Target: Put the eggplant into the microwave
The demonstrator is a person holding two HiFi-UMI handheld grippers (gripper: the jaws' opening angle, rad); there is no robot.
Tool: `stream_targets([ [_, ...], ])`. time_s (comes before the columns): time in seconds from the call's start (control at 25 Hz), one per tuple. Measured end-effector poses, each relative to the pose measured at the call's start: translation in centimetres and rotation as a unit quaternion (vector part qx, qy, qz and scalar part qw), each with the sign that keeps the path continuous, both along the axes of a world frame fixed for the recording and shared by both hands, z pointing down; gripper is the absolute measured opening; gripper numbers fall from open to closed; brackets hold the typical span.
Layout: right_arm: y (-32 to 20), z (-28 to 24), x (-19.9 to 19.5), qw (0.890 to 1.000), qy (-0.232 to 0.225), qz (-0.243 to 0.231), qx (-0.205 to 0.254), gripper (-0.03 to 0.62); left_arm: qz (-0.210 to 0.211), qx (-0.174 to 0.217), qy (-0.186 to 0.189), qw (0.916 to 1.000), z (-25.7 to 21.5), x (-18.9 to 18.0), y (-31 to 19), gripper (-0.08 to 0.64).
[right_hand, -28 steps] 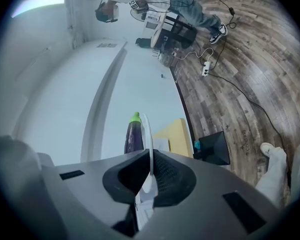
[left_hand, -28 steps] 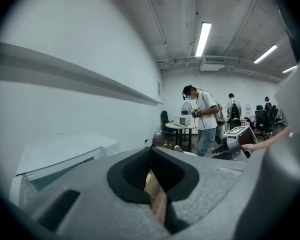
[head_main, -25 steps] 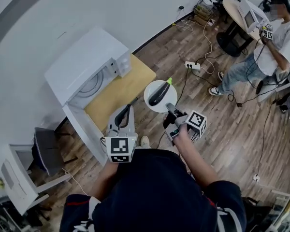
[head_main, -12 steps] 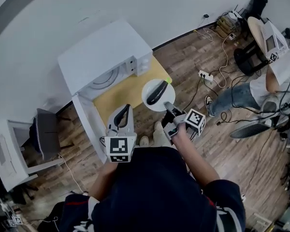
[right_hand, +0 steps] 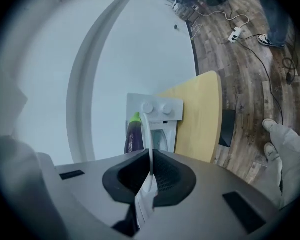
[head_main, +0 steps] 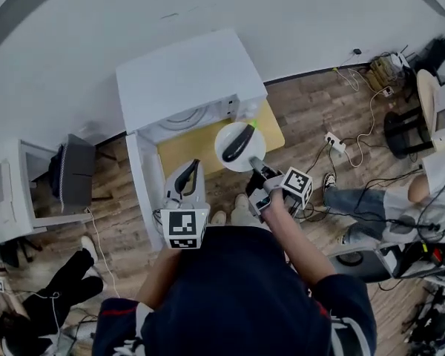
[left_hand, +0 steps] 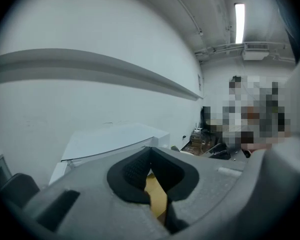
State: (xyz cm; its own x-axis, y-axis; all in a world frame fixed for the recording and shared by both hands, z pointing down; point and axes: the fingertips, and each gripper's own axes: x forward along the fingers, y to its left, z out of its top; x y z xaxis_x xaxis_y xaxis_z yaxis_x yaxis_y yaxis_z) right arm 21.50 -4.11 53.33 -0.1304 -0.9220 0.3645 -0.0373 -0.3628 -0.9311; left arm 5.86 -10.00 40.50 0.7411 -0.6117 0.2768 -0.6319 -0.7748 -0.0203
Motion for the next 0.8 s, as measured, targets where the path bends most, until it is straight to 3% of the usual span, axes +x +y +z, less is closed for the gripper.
stream_targets([
  [0.32, -4.0, 0.6, -1.0, 0.997, -0.007, -0.080, -0.003, 0.020, -0.077, -0.008, -0.011, 0.9969, 0.8, -1.3, -1.3, 0.015],
  [0.8, -6.0, 2.3, -1.8, 0.984, -0.022, -0.175, -0.003, 0.020, -0.168, -0.018, -0.021, 0.9854, 2.0, -1.3, 0.0, 0.015],
])
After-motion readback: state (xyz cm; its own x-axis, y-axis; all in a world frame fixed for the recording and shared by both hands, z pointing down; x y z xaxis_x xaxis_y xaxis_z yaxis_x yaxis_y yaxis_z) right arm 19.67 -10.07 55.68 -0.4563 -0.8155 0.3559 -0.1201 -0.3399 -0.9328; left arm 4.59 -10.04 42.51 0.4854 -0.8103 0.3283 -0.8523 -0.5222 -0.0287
